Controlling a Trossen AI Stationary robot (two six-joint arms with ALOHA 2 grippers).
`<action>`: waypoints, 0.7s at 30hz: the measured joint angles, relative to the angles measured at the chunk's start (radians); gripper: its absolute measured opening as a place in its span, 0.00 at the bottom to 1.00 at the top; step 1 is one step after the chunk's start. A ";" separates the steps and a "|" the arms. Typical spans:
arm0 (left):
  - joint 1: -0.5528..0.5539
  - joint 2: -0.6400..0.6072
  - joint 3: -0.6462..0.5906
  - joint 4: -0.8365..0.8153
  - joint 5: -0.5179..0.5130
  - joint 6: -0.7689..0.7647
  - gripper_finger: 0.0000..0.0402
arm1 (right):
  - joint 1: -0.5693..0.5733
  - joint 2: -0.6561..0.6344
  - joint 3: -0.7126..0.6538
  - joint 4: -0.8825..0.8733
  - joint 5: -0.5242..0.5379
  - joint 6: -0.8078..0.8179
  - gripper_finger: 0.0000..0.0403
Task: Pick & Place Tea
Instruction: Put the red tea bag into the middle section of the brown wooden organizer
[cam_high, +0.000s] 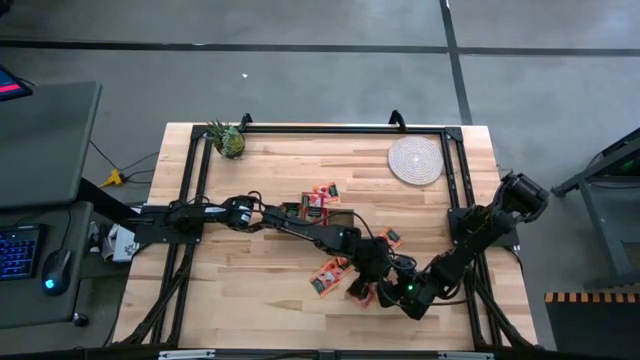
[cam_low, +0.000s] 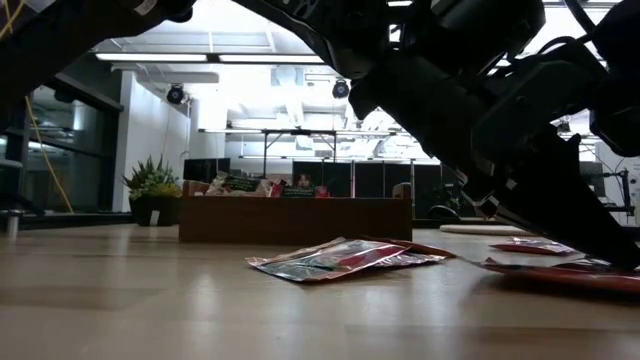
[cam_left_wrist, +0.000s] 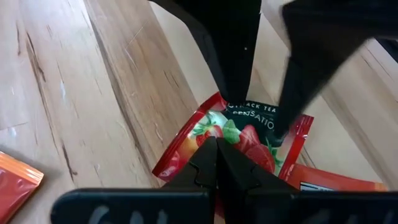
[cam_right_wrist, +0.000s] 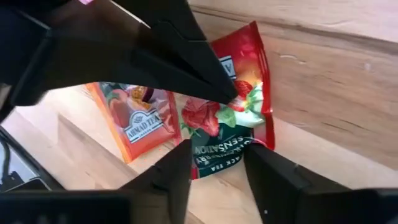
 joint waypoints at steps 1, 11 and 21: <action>0.000 0.000 0.000 0.000 0.000 0.000 0.00 | 0.000 0.000 0.000 -0.008 -0.004 0.000 0.32; 0.000 0.000 0.000 0.002 -0.001 -0.002 0.00 | -0.002 0.001 0.000 -0.060 -0.026 0.009 0.02; 0.017 -0.014 -0.002 0.027 0.007 -0.024 0.00 | 0.017 -0.009 0.009 -0.065 -0.047 0.008 0.00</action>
